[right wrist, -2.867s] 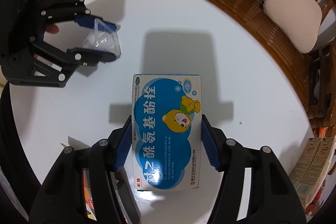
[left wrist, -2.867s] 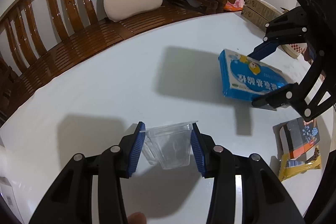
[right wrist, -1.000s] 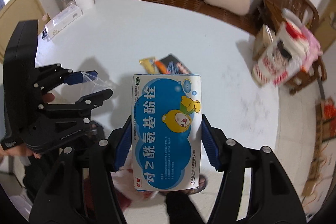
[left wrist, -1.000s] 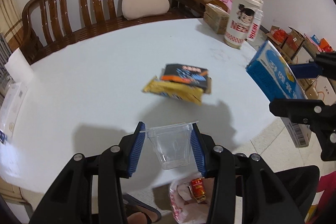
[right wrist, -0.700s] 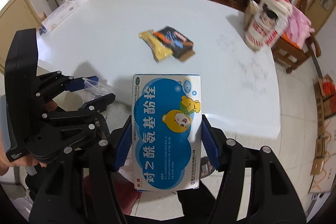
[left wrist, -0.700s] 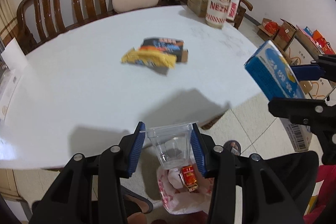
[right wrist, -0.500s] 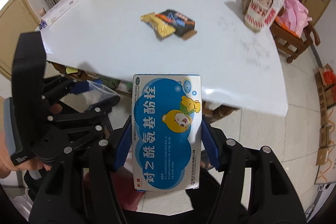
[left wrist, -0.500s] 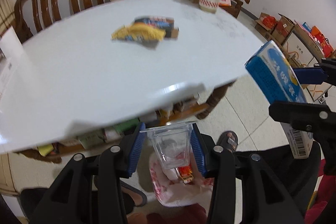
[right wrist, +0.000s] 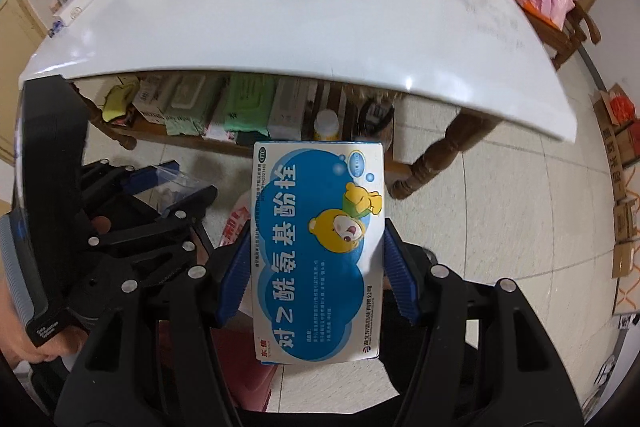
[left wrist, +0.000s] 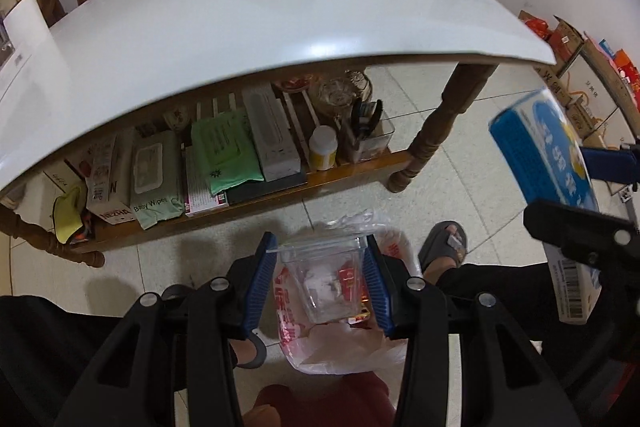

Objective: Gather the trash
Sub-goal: 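Lift the cup and medicine box and carry them down over the floor bag, then open both tools to drop the cup and medicine box into the bag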

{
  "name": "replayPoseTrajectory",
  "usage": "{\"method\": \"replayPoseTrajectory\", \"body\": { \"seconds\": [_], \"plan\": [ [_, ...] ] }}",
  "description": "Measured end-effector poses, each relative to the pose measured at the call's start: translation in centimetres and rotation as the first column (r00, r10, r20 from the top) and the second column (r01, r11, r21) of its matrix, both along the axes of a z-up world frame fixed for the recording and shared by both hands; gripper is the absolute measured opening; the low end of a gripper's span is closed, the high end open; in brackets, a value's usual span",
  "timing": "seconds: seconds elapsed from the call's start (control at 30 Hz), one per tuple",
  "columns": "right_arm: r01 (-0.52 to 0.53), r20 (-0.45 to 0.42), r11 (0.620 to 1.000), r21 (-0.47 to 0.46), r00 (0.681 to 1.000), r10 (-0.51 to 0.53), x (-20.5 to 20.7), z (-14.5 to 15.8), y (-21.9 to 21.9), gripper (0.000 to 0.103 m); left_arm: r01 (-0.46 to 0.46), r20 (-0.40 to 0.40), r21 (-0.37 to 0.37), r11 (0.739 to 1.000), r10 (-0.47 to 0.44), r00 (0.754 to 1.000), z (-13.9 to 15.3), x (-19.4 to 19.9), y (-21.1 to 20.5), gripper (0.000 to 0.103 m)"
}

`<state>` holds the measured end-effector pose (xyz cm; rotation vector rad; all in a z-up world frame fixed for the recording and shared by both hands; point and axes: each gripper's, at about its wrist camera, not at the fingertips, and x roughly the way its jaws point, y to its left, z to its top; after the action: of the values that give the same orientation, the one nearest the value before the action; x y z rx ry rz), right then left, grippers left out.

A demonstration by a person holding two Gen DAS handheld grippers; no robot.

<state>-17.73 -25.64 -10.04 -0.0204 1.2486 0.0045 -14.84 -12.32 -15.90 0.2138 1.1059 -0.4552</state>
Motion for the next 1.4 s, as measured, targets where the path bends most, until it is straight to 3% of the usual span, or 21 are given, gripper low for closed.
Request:
{"method": "replayPoseTrajectory", "body": {
  "seconds": [0.53, 1.07, 1.4],
  "plan": [
    [0.122, -0.106, 0.992, 0.014, 0.987, -0.120, 0.1, -11.3, -1.2, 0.059, -0.058, -0.073, 0.082, 0.995, 0.064, 0.995, -10.2, 0.3, -0.8, 0.043],
    [0.203, -0.190, 0.978, 0.041, 0.963, -0.192, 0.1, -19.5, -0.8, 0.059, -0.074, -0.119, 0.129, 0.989, 0.090, 0.989, -15.3, 0.2, -0.2, 0.043],
    [0.207, -0.221, 0.978, 0.029, 0.955, -0.196, 0.4, -22.1, -0.9, 0.060, -0.066, -0.152, 0.186, 0.980, 0.095, 0.984, -17.8, 0.1, 0.0, 0.043]
  ]
}}
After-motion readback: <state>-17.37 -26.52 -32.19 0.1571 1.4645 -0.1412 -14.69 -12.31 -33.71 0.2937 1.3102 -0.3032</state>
